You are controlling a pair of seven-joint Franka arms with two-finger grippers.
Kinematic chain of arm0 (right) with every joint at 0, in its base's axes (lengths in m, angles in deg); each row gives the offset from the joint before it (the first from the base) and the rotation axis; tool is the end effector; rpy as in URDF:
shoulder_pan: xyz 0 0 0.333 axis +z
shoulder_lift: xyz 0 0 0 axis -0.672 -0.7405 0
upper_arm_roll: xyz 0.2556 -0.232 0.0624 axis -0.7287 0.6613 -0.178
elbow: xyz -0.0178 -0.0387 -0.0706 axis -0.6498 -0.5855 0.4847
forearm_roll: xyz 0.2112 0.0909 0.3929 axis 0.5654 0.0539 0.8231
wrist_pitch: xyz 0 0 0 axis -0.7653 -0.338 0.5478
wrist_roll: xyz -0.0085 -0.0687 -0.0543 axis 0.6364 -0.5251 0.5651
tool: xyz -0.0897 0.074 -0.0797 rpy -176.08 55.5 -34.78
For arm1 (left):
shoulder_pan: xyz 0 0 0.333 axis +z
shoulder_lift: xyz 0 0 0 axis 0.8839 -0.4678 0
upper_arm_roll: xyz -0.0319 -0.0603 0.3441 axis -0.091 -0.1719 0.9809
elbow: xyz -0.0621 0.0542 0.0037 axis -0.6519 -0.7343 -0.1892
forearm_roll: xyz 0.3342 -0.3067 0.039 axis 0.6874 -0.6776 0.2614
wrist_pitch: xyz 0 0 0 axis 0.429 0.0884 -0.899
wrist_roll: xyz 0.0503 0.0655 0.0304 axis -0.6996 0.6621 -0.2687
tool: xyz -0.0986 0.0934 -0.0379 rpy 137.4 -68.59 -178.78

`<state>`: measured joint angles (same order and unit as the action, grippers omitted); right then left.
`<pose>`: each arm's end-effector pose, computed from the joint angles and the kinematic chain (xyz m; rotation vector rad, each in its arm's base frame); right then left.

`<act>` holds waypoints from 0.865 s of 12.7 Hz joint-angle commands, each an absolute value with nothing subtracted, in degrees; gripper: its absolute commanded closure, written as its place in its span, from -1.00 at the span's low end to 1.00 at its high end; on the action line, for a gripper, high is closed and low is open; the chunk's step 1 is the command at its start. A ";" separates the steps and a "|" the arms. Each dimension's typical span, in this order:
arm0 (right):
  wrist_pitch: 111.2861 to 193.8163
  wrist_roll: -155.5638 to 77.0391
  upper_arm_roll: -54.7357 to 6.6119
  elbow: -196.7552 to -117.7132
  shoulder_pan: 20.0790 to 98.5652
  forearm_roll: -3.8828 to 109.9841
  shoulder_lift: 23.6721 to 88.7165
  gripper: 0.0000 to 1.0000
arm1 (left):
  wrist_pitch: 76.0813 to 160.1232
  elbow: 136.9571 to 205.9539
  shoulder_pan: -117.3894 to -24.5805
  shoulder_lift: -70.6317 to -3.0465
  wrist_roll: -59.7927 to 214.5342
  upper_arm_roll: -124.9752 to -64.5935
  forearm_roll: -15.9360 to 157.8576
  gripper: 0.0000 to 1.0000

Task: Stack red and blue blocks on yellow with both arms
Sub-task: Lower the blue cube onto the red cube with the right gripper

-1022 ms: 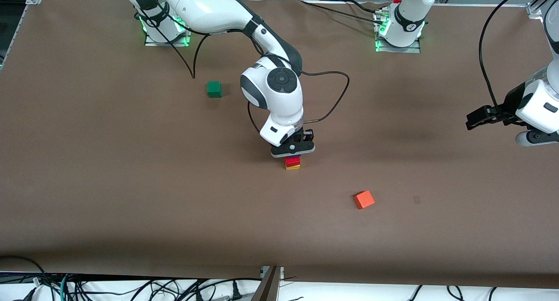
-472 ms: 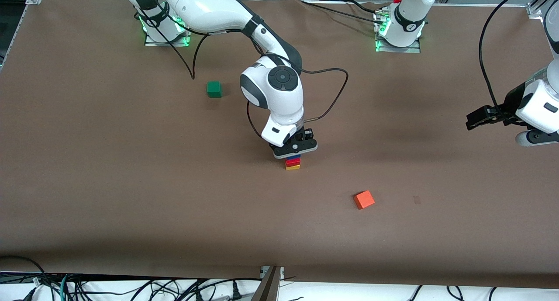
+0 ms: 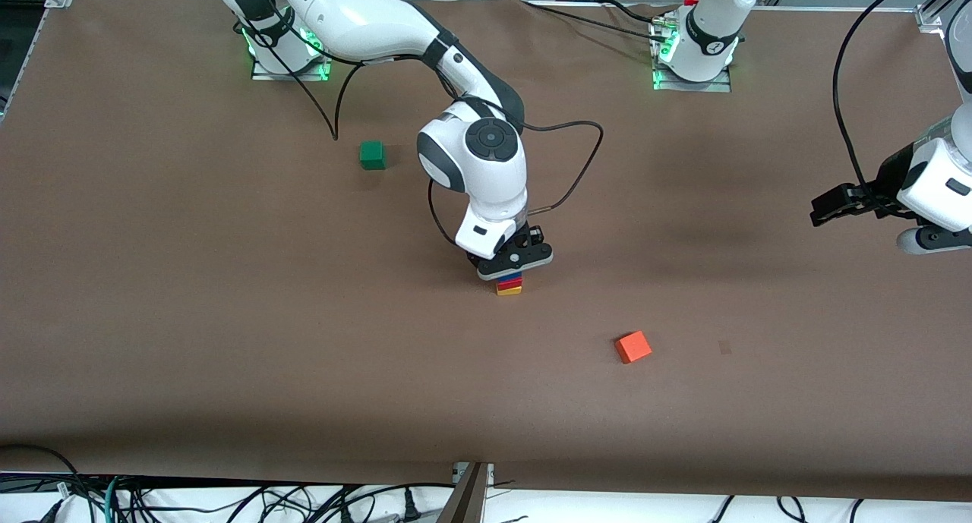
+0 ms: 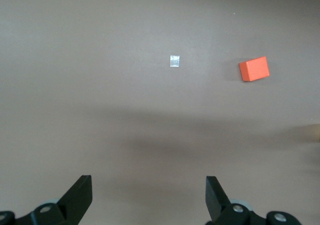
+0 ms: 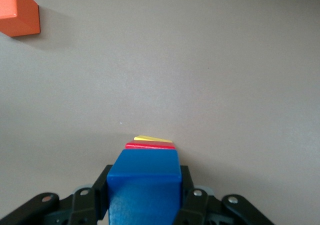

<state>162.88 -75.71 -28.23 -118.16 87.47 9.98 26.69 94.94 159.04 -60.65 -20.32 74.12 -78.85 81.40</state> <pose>0.6423 0.6194 0.2639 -3.0369 -0.4318 -0.3796 0.6728 -0.0049 0.5551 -3.1092 -0.2378 0.0646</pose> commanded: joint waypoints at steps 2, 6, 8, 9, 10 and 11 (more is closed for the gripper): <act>163.05 -75.23 -28.37 -115.25 87.40 9.09 24.81 0.12 | 94.81 157.79 -60.44 -20.89 74.24 -79.10 81.97 -1.00; 163.14 -75.23 -28.37 -115.25 87.40 9.09 24.73 -0.53 | 94.81 157.79 -60.35 -20.89 74.24 -79.10 81.98 -1.00; 163.05 -75.23 -27.93 -115.25 87.31 9.09 24.73 -1.00 | 94.81 157.79 -60.35 -20.89 74.24 -79.10 81.97 -1.00; 162.79 -75.14 -27.76 -115.25 87.40 9.09 24.81 -1.00 | 94.81 157.79 -60.44 -20.89 74.24 -79.10 81.97 -1.00; 162.70 -75.14 -27.75 -115.25 87.40 9.09 24.90 -1.00 | 94.81 157.79 -60.44 -20.89 74.24 -79.10 81.97 -1.00; 162.35 -75.14 -27.67 -115.25 87.40 9.09 24.99 -1.00 | 94.81 157.79 -60.35 -20.89 74.24 -79.10 81.97 -1.00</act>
<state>163.10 -75.50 -27.78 -117.68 87.43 9.97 26.21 94.95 159.03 -60.65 -20.32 74.12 -78.84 81.40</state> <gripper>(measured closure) 0.000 0.000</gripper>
